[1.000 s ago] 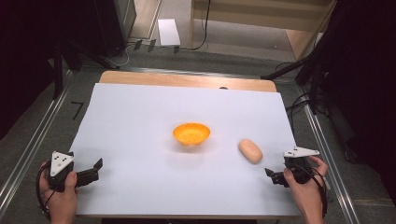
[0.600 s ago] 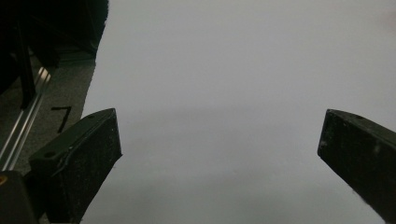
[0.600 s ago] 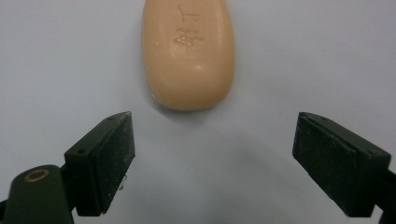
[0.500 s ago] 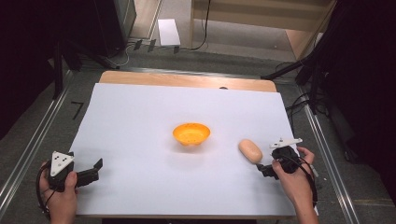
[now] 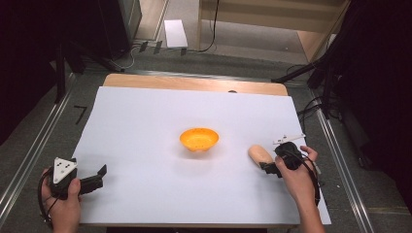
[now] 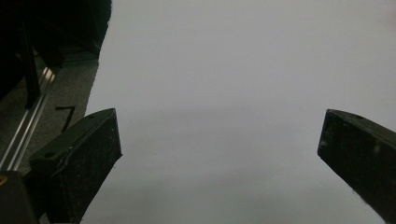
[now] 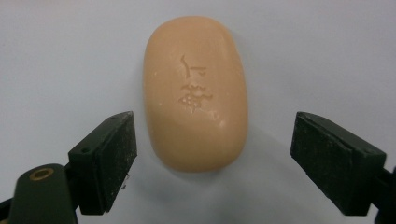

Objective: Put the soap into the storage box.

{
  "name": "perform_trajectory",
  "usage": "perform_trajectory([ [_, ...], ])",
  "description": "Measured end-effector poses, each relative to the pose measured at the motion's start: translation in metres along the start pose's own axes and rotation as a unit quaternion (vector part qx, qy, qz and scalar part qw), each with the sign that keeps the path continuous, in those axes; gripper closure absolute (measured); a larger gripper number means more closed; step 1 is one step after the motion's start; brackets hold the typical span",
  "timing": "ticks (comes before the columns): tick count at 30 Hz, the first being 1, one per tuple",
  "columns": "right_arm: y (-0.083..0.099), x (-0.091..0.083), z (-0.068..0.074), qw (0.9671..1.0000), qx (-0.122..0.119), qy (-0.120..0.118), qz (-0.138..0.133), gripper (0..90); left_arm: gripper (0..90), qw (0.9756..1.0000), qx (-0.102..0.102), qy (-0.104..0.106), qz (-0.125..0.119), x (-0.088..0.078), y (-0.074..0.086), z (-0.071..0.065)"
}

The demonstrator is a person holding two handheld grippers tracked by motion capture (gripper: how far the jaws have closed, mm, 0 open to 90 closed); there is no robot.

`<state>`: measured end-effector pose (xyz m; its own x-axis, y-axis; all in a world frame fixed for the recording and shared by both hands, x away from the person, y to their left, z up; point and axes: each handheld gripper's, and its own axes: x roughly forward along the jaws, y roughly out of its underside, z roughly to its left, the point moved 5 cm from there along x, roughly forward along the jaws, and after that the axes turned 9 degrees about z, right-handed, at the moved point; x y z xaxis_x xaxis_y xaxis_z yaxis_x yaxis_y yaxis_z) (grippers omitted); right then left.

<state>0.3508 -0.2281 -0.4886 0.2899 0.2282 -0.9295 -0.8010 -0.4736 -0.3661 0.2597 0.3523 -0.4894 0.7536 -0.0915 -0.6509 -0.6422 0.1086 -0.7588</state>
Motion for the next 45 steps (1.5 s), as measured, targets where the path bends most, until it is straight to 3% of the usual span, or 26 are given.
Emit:
perform_trajectory([
  [8, -0.008, 0.005, 0.003, 0.9998, 0.012, -0.008, 0.012, 18.8, 0.0, 1.0000, -0.001, 0.003, -0.003, -0.001, 0.000, 0.000],
  [13, -0.013, 0.009, 0.004, 0.9997, 0.011, 0.003, 0.021, 22.2, 0.0, 1.0000, 0.004, 0.001, 0.002, 0.001, 0.000, -0.001],
  [20, -0.022, 0.017, 0.010, 0.9996, 0.011, -0.010, 0.023, 27.6, 0.0, 1.0000, 0.003, 0.003, 0.001, 0.001, 0.000, -0.001],
  [23, -0.023, 0.021, 0.011, 0.9993, 0.017, -0.001, 0.032, 30.4, 0.0, 1.0000, 0.002, 0.004, 0.001, 0.000, 0.000, -0.001],
  [29, -0.022, 0.025, 0.012, 0.9981, -0.012, 0.017, 0.058, 32.0, 0.0, 1.0000, 0.005, 0.003, 0.004, 0.001, 0.000, -0.001],
  [32, -0.022, 0.025, 0.010, 0.9983, -0.015, 0.004, 0.057, 32.1, 0.0, 1.0000, 0.006, 0.004, 0.003, 0.001, 0.000, -0.001],
  [36, -0.021, 0.026, 0.010, 0.9984, -0.027, 0.003, 0.050, 32.0, 0.0, 1.0000, 0.007, 0.004, 0.005, 0.001, 0.000, -0.001],
  [38, -0.020, 0.026, 0.010, 0.9987, -0.023, 0.003, 0.045, 32.0, 0.0, 1.0000, 0.007, 0.004, 0.004, 0.001, 0.000, -0.001],
  [40, -0.021, 0.026, 0.012, 0.9983, -0.008, 0.011, 0.057, 32.0, 0.0, 1.0000, 0.007, 0.004, 0.003, 0.001, 0.000, -0.001],
  [45, -0.025, 0.026, 0.012, 0.9966, -0.010, 0.013, 0.080, 31.3, 0.0, 1.0000, 0.004, 0.006, 0.002, 0.001, 0.000, -0.001],
])
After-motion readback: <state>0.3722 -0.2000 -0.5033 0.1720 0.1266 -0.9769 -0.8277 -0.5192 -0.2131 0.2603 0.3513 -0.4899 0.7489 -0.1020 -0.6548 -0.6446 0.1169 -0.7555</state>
